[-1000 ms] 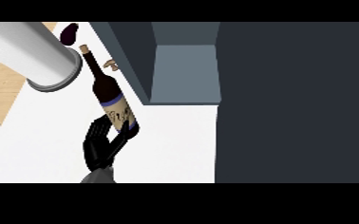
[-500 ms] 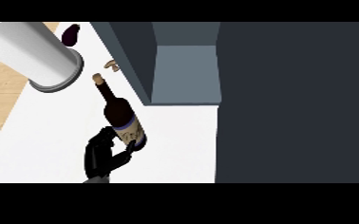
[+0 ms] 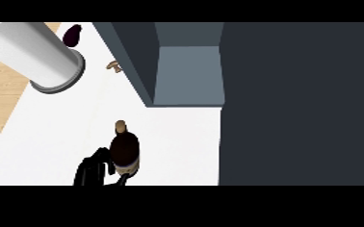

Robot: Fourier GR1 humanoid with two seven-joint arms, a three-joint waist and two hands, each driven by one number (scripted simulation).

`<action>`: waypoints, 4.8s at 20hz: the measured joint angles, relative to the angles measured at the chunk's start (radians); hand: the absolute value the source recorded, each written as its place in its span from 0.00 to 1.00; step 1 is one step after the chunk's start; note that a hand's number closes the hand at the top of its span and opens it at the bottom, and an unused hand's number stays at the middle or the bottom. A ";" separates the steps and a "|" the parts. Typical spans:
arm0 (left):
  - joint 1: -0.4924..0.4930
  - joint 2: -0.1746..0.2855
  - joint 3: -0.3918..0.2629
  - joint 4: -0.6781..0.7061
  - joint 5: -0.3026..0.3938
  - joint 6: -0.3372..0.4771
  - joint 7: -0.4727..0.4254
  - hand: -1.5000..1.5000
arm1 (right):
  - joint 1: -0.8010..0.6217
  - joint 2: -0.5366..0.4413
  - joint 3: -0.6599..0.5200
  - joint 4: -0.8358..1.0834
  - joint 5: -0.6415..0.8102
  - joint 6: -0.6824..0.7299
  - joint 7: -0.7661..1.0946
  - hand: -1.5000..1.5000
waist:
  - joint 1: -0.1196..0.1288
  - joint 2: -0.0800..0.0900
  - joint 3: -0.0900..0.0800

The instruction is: Pick up the wine, place it into the cabinet and close the cabinet

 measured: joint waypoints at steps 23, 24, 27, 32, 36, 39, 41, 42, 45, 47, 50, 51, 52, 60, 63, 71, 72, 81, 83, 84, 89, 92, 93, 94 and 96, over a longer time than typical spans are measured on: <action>0.302 -0.008 -0.142 -0.890 -0.013 0.198 0.458 1.00 | 0.011 0.011 0.006 0.024 0.008 0.005 -0.024 0.00 | 0.002 0.006 -0.005; 0.283 -0.015 -0.136 -0.905 -0.018 0.219 0.476 1.00 | 0.007 0.009 0.006 0.015 0.004 0.000 -0.010 0.00 | 0.001 0.007 -0.005; 0.252 -0.030 -0.134 -0.963 -0.035 0.269 0.534 1.00 | 0.008 0.004 0.004 0.005 -0.003 0.002 -0.001 0.00 | 0.000 0.007 -0.006; 0.128 -0.092 -0.141 -0.983 -0.067 0.367 0.646 1.00 | 0.015 0.006 0.002 0.022 -0.004 0.014 -0.022 0.00 | -0.003 0.007 -0.006; 0.036 -0.127 -0.151 -0.979 -0.108 0.439 0.711 1.00 | 0.017 0.003 -0.012 0.034 -0.015 0.019 -0.030 0.00 | -0.003 0.007 -0.006; -0.063 -0.141 -0.142 -0.927 -0.119 0.492 0.729 1.00 | 0.034 0.017 0.006 0.038 0.008 0.023 -0.051 0.00 | -0.005 0.008 -0.006; -0.116 -0.147 -0.154 -0.883 -0.128 0.534 0.717 1.00 | 0.036 0.010 -0.006 0.062 0.003 0.041 -0.075 0.00 | -0.006 0.008 -0.006; -0.139 -0.149 -0.158 -0.853 -0.129 0.547 0.703 1.00 | 0.031 0.008 -0.006 0.044 -0.003 0.032 -0.054 0.00 | -0.006 0.008 -0.006; -0.234 -0.153 -0.156 -0.769 -0.145 0.587 0.701 1.00 | 0.027 0.004 -0.009 0.039 -0.015 0.032 -0.044 0.00 | -0.008 0.008 -0.006; -0.290 -0.154 -0.165 -0.719 -0.153 0.622 0.706 1.00 | 0.034 0.003 -0.011 0.041 -0.016 0.038 -0.051 0.00 | -0.009 0.008 -0.006; -0.355 -0.156 -0.189 -0.654 -0.165 0.668 0.715 1.00 | 0.026 0.013 0.005 0.036 0.001 0.026 -0.045 0.00 | -0.009 0.008 -0.006; -0.368 -0.156 -0.206 -0.630 -0.161 0.685 0.706 1.00 | 0.038 0.012 -0.003 0.040 -0.001 0.033 -0.058 0.00 | -0.010 0.008 -0.006; -0.374 -0.156 -0.205 -0.605 -0.159 0.681 0.694 1.00 | 0.045 0.009 -0.011 0.037 -0.007 0.040 -0.065 0.00 | -0.009 0.008 -0.006; -0.432 -0.157 -0.273 -0.444 -0.052 0.757 0.579 1.00 | 0.023 -0.007 -0.036 0.043 -0.028 0.037 -0.049 0.00 | -0.010 0.009 -0.006; -0.443 -0.157 -0.294 -0.388 -0.005 0.774 0.538 1.00 | 0.024 0.000 -0.031 0.058 -0.013 0.039 -0.066 0.00 | -0.010 0.008 -0.006; -0.464 -0.157 -0.324 -0.253 0.095 0.773 0.441 1.00 | 0.023 -0.006 -0.041 0.062 -0.025 0.049 -0.066 0.00 | -0.011 0.009 -0.006; -0.469 -0.157 -0.328 -0.238 0.106 0.774 0.432 1.00 | 0.020 -0.008 -0.047 0.066 -0.032 0.050 -0.067 0.00 | -0.011 0.009 -0.006; -0.542 -0.157 -0.273 -0.036 0.277 0.639 0.293 1.00 | 0.035 0.004 -0.034 0.064 -0.024 0.050 -0.074 0.00 | -0.017 0.010 -0.006; -0.554 -0.157 -0.287 -0.012 0.313 0.619 0.278 1.00 | 0.040 0.010 -0.030 0.075 -0.018 0.054 -0.086 0.00 | -0.017 0.010 -0.007; -0.566 -0.157 -0.284 0.013 0.328 0.601 0.268 1.00 | 0.041 0.014 -0.027 0.075 -0.015 0.053 -0.090 0.00 | -0.017 0.010 -0.006; -0.628 -0.157 -0.335 0.100 0.419 0.576 0.224 1.00 | 0.014 0.013 -0.023 0.100 -0.010 0.044 -0.083 0.00 | -0.023 0.012 -0.007; -0.678 -0.157 -0.317 0.153 0.437 0.550 0.236 1.00 | 0.004 0.008 -0.025 0.076 -0.025 0.030 -0.052 0.00 | -0.022 0.011 -0.007; -0.698 -0.157 -0.326 0.162 0.456 0.557 0.242 1.00 | -0.008 0.005 -0.027 0.078 -0.029 0.027 -0.047 0.00 | -0.023 0.012 -0.007; -0.721 -0.157 -0.310 0.197 0.459 0.534 0.241 1.00 | -0.011 0.006 -0.027 0.087 -0.024 0.029 -0.057 0.00 | -0.024 0.012 -0.007; -0.750 -0.157 -0.307 0.203 0.480 0.541 0.255 1.00 | -0.028 -0.006 -0.045 0.104 -0.040 0.032 -0.056 0.00 | -0.023 0.012 -0.007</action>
